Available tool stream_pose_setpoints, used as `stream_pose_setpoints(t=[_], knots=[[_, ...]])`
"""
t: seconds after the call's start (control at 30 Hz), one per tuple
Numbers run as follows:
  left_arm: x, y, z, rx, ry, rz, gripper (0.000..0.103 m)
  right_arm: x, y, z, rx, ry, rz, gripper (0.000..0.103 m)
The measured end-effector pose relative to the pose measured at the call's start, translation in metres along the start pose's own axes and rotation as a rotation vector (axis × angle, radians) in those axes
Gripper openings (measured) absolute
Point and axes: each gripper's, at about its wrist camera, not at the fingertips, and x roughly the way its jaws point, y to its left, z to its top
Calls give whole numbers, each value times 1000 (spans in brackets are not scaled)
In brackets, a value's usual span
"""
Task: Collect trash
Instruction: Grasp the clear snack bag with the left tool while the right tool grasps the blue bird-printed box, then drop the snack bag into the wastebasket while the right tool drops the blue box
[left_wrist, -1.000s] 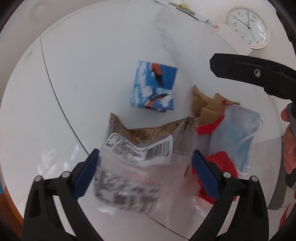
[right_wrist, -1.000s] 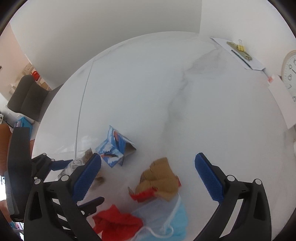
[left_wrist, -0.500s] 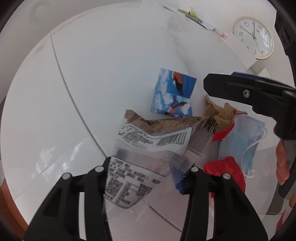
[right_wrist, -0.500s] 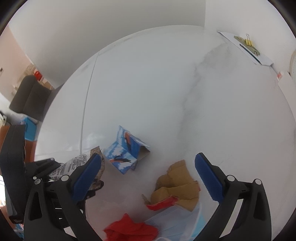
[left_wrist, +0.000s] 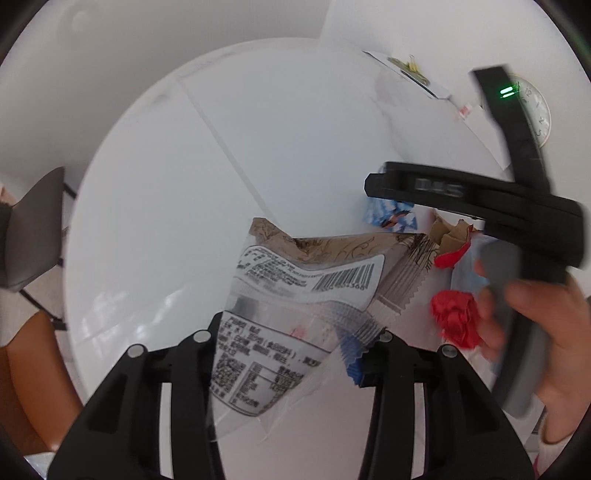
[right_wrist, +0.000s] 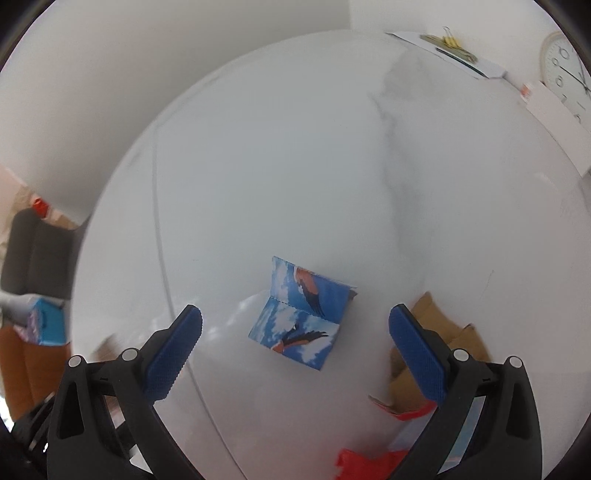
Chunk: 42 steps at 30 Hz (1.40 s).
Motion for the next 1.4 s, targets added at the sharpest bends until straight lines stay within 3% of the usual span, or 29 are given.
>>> stream_pose_setpoints(t=[0.27,0.43,0.77,1.03,1.17,1.4], knots=[[-25,22,-20,-56,-21,29,42,29,8,-3,-24,19,-99,63],[-40,39,-28,-86,-36,41,42,20,12,-4,-66,-6,-95,52],[-86,53,-58,-120,-72,105,43,-50,50,-30,-231,-72,23,52],[-140,66,-105,-125,-86,157,43,-117,116,-127,-449,-17,200,52],[-160,79,-137,-111,-64,169,44,-134,144,-176,-511,38,283,52],[-165,107,-195,-85,1,167,44,-153,187,-239,-547,117,346,52]])
